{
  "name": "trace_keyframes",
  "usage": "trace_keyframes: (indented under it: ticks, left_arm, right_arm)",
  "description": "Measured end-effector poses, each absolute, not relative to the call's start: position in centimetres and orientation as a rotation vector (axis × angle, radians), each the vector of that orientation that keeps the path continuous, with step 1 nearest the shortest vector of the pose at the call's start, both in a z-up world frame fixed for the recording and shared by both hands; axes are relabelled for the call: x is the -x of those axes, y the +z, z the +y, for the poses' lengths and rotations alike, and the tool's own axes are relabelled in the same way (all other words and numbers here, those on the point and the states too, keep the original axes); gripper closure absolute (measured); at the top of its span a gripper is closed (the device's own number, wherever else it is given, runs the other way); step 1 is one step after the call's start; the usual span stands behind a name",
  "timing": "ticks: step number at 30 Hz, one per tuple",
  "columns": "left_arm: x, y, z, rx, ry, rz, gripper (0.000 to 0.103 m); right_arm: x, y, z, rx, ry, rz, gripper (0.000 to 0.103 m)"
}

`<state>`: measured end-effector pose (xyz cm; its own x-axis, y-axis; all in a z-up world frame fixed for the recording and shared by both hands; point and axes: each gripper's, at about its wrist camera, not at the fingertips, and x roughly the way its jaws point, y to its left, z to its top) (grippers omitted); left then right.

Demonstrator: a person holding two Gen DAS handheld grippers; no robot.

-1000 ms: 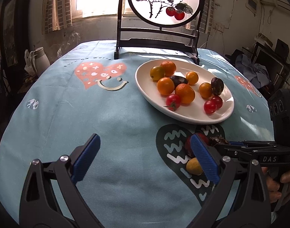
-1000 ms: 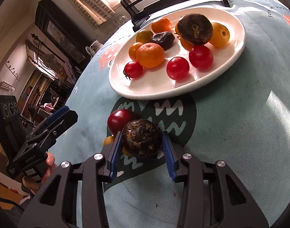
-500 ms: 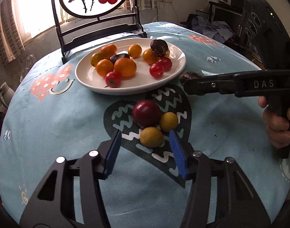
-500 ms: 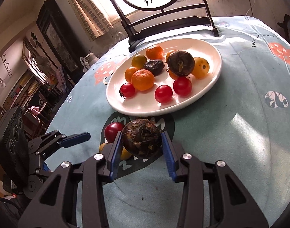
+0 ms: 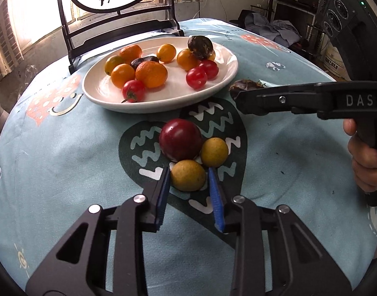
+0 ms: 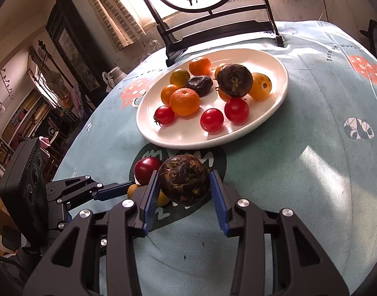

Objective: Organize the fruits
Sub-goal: 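Grasp another dark brown fruit with the right tool while the left tool grasps a yellow fruit, then place both fruits on the white plate and open both tools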

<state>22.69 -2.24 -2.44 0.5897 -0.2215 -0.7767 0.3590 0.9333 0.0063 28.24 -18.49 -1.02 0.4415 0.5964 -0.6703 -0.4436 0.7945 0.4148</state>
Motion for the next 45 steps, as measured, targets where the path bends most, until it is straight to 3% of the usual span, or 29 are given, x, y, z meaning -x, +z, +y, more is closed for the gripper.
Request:
trace_keyframes:
  ticks: [15, 23, 31, 44, 45]
  left_arm:
    - [-22.1, -1.6, -1.8, -0.133, -0.343, 0.853, 0.073]
    - [-22.0, 1.4, -0.9, -0.048, -0.353, 0.775, 0.073]
    - [-28.3, 4.1, 0.3, 0.009, -0.213, 0.703, 0.073]
    - [-37.4, 3.2, 2.2, 0.074, -0.121, 0.726, 0.073]
    - [-37.6, 3.1, 2.3, 0.077, -0.112, 0.728, 0.070]
  right_arm:
    - [-27.6, -0.6, -18.2, -0.172, 0.670, 0.881, 0.061]
    - [-27.2, 0.9, -17.9, -0.180, 0.696, 0.785, 0.061]
    - [-30.4, 2.3, -17.5, -0.063, 0.467, 0.606, 0.061]
    - [-36.6, 1.6, -14.0, -0.019, 0.520, 0.631, 0.061]
    - [-37.0, 1.5, -13.8, -0.010, 0.519, 0.635, 0.061]
